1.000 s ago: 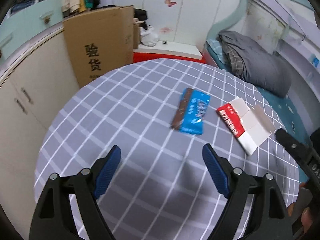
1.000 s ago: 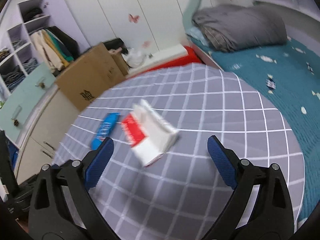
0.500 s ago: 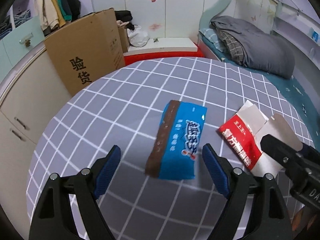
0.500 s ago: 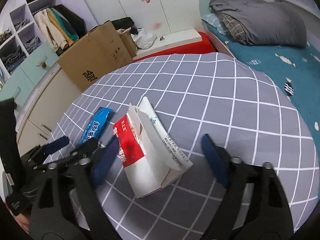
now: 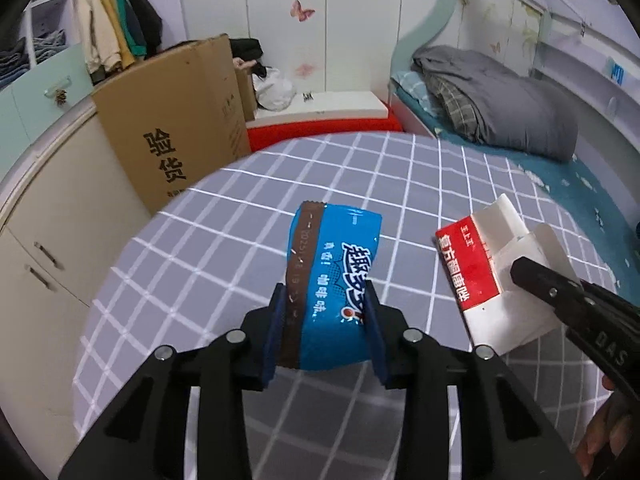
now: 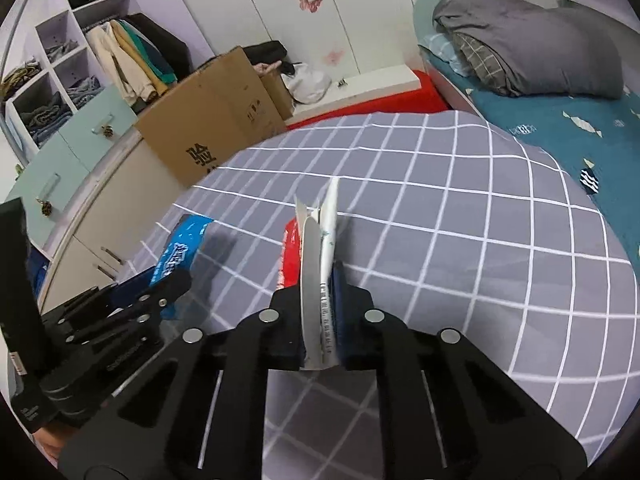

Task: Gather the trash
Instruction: 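Grasp the blue cookie wrapper with the left tool while the right tool grasps the red-white tissue box, then carry the wrapper and tissue box over the wastebasket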

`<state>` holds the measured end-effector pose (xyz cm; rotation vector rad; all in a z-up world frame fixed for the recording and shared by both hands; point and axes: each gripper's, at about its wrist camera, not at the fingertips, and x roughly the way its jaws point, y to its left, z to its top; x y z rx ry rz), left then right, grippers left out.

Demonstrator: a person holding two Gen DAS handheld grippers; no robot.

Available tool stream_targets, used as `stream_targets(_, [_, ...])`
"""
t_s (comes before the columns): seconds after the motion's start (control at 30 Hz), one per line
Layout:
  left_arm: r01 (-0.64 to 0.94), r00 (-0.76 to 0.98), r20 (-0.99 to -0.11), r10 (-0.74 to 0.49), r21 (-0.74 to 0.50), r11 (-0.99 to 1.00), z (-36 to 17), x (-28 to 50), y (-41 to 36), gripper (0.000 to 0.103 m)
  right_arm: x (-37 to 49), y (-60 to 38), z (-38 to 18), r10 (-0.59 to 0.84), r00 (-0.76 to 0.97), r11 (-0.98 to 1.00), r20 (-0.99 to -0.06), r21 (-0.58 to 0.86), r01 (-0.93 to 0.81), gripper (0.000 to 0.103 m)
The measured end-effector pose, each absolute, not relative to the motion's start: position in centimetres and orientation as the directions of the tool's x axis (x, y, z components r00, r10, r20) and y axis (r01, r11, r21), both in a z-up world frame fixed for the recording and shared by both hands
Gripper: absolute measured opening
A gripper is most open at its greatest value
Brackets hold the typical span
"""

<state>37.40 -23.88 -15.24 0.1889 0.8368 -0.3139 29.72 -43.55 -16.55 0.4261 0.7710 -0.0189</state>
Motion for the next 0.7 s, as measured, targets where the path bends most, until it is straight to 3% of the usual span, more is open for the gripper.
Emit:
stream_targets(0.37, [0.266, 0.702, -0.685, -0.196, -0.003, 0.964, -10.1, 33.5, -13.0, 0.036, 28.5, -35.3, -11.1, 0.210, 0.750, 0.933, -0.627, 0.358, 0.039, 0.010])
stream_targets(0.7, [0.123, 0.753, -0.635, -0.173, -0.122, 0.985, -8.4, 30.1, 1.8, 0.036, 28.4, -22.1, -7.0, 0.327, 0.739, 0.933, -0.589, 0.326, -0.153, 0.010])
